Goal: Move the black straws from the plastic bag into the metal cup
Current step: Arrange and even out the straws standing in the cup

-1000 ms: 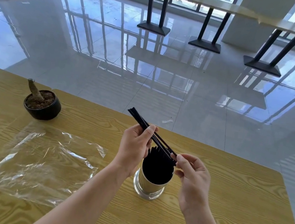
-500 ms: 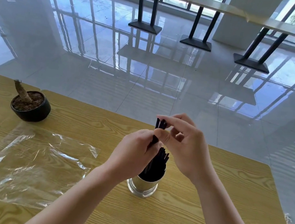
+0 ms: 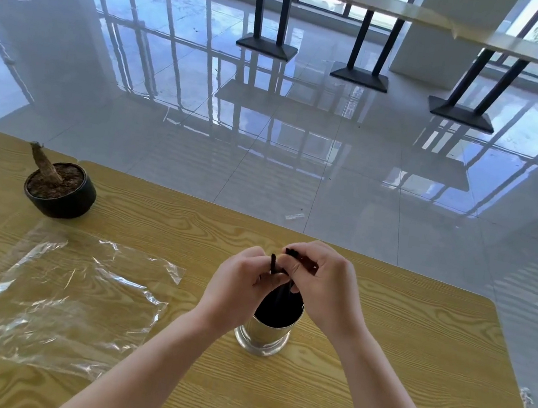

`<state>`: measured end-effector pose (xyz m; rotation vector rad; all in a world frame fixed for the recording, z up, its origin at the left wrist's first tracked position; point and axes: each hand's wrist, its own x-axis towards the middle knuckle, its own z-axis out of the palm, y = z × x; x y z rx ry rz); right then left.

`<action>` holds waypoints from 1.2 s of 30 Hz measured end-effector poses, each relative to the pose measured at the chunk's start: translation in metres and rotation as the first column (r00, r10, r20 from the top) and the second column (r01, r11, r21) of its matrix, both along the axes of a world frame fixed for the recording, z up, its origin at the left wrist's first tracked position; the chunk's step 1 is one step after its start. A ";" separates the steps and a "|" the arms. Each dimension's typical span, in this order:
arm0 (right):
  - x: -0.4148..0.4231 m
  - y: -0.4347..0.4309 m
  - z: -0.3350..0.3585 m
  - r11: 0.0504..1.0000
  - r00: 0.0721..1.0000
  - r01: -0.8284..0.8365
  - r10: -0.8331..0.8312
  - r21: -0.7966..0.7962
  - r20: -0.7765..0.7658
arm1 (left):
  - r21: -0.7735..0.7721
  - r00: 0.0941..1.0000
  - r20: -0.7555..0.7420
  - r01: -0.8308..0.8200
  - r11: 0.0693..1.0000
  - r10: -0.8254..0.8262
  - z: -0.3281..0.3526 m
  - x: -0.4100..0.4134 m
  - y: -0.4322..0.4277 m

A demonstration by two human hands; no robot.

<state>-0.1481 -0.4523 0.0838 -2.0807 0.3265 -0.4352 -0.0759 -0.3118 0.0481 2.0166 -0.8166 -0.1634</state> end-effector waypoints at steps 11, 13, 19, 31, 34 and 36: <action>-0.003 -0.008 -0.011 0.997 0.997 0.056 -0.059 0.058 0.056 | -0.246 0.948 -0.288 -0.207 0.947 0.132 -0.005 0.004 0.005; -0.007 -0.013 -0.012 0.995 0.993 0.095 -0.097 0.039 0.063 | -0.332 0.901 -0.393 -0.326 0.885 0.184 0.001 0.007 0.007; -0.017 -0.018 -0.028 0.992 0.992 0.125 -0.125 -0.010 -0.016 | -0.437 0.711 -0.661 -0.624 0.648 0.238 0.023 0.020 0.017; -0.022 -0.004 -0.045 0.927 0.973 0.219 -0.183 -0.305 0.143 | -0.190 0.268 -0.955 -0.883 0.429 0.127 0.013 0.014 0.017; -0.025 0.003 -0.039 0.973 0.986 0.148 -0.133 -0.175 0.097 | -0.144 0.179 -0.983 -0.884 0.444 0.036 0.015 0.009 0.010; -0.021 0.009 -0.028 0.982 0.995 0.079 -0.089 0.173 0.048 | -0.135 0.149 -0.989 -0.873 0.468 -0.006 0.017 0.002 0.003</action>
